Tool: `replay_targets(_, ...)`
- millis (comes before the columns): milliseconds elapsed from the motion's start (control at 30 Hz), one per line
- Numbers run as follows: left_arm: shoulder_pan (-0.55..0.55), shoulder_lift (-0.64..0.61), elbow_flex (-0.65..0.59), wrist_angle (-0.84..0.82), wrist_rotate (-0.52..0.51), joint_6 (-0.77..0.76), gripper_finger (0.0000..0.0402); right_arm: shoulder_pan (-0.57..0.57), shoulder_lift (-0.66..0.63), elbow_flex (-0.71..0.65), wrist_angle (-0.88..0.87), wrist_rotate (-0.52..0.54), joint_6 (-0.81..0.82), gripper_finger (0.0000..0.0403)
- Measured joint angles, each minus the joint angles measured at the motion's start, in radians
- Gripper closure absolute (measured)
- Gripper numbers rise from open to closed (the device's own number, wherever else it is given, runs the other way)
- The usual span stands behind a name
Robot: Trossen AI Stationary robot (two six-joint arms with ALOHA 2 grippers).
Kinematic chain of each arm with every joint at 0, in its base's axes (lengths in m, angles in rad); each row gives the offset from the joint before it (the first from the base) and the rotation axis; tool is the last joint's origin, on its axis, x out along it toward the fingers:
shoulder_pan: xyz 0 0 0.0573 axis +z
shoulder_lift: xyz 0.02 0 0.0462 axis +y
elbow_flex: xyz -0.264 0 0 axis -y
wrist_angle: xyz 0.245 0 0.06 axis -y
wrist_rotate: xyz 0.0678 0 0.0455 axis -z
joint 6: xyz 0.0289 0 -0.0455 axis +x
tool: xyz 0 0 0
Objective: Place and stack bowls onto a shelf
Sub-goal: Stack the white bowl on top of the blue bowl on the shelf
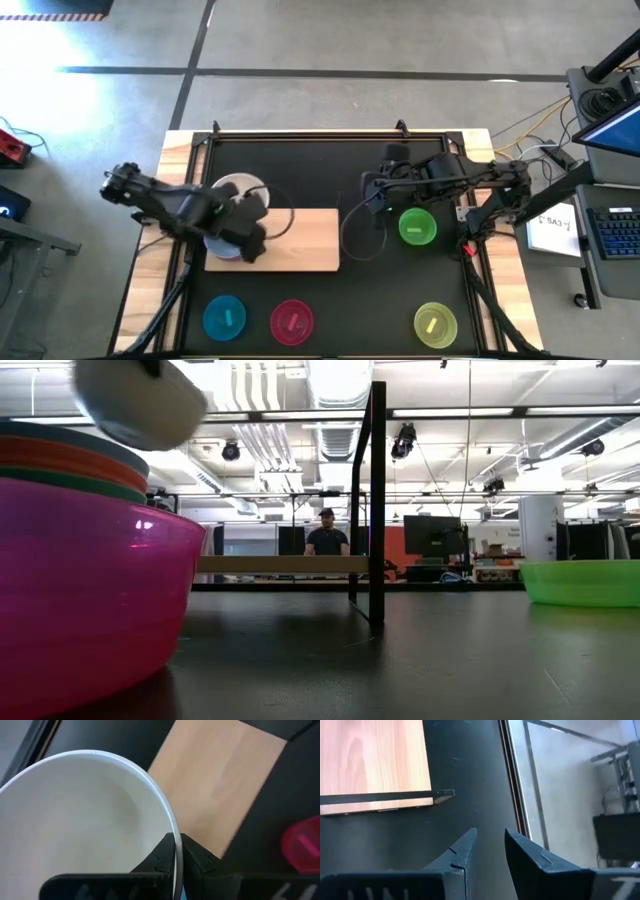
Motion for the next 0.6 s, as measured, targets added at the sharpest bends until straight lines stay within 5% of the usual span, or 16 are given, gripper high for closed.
replay_targets(267,-0.185,-0.002,-0.051,-0.005,-0.076,-0.245,0.0401,-0.004,-0.017,-0.037,-0.001,-0.001,0.138,0.0312)
replay_targets(600,-0.207,-0.008,-0.252,0.009,-0.046,-0.354,0.0401,-0.004,-0.025,-0.140,-0.001,-0.017,0.213,0.0312)
